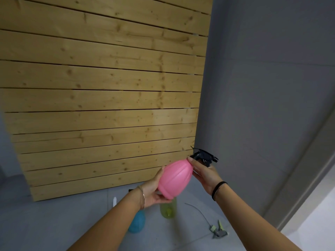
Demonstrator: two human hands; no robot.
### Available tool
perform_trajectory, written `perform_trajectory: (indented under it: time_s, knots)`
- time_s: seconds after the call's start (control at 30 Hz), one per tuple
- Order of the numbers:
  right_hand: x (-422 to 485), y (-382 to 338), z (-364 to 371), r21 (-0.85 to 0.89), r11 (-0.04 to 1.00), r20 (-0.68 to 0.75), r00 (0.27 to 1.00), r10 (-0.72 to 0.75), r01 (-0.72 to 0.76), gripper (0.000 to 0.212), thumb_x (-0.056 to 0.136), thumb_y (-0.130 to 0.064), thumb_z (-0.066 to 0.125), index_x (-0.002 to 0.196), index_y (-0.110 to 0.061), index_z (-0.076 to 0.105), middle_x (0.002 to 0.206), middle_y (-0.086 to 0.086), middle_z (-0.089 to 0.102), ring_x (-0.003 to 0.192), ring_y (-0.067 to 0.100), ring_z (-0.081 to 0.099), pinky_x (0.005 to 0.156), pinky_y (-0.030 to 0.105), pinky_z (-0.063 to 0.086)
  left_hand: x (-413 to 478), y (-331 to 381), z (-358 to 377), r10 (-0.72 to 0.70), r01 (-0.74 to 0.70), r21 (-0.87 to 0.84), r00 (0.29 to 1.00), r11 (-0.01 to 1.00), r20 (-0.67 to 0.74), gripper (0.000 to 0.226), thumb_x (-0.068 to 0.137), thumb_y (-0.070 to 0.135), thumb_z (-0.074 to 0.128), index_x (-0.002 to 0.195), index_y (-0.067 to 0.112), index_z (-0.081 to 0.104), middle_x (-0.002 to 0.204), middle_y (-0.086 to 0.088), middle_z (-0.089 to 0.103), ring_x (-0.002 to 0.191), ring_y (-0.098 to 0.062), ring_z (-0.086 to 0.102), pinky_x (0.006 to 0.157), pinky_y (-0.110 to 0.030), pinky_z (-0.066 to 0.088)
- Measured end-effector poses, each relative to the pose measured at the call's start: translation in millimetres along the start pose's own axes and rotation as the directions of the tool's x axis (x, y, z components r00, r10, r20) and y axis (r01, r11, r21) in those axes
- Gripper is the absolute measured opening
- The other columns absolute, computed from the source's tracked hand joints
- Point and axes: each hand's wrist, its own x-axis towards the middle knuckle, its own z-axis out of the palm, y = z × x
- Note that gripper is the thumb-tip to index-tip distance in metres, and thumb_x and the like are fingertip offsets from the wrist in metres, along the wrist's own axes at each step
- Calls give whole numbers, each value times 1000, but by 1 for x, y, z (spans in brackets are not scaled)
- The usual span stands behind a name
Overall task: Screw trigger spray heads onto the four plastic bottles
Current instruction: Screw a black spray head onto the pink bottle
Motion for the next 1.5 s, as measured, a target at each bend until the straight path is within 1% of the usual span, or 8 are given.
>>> perform_trajectory:
  time_s: [0.13,0.37,0.7,0.83,1.0,1.13,1.3,1.5]
  knots:
    - [0,-7,-2,103,995,-15,1000,-12,13,28,83,-16,69,108,-3,66,100,7,70,90,15,67,69,17,56,-1,11,3,185,-184,-39,983,982,1,85,50,50,80,126,27,49,116,-7,59,102,-28,61,69,-37,60]
    - [1,-10,1,99,995,40,999,-6,2,26,82,-19,69,106,-9,67,103,4,70,88,10,68,75,19,54,-6,6,3,58,-29,-246,992,969,111,104,40,50,89,128,14,46,137,-24,46,105,-42,61,69,-48,60]
    - [6,-14,3,164,986,-5,1000,24,-22,50,82,-17,69,126,4,56,123,14,64,102,19,63,86,25,51,-8,15,12,297,-298,44,955,954,23,96,26,56,89,111,28,53,121,-15,58,106,-31,61,63,-35,59]
    - [6,-18,3,114,993,-2,999,33,-33,48,77,-18,74,119,3,60,104,8,72,88,11,69,66,17,56,-11,16,8,243,-244,9,969,970,46,105,23,52,91,116,25,50,124,-15,55,109,-33,59,67,-39,60]
    - [5,-26,3,-2,999,206,977,49,-50,63,63,-30,78,119,-6,64,116,6,69,104,14,64,94,28,50,-18,17,-3,46,-17,-102,958,995,281,96,42,61,84,121,12,63,122,-21,62,108,-37,58,91,-52,47]
    - [5,-27,8,-59,996,337,938,77,-60,35,68,-33,75,100,-19,75,103,-2,74,92,6,69,74,20,56,-21,16,-3,-67,117,-80,883,990,464,106,54,56,81,140,9,40,131,-24,50,110,-43,54,88,-54,48]
    - [6,-34,12,-89,992,385,915,117,-89,25,69,-29,72,92,-19,77,100,-2,75,91,7,70,73,20,56,-24,26,-14,-50,63,-17,911,998,409,101,42,45,91,127,11,50,106,-22,69,96,-39,66,78,-54,55]
    - [9,-27,23,-118,993,385,922,30,17,54,64,-35,77,113,-15,67,110,-1,73,101,10,68,81,23,55,-27,31,-25,7,1,-19,909,1000,416,86,46,42,90,118,11,56,101,-20,72,94,-35,69,75,-50,57]
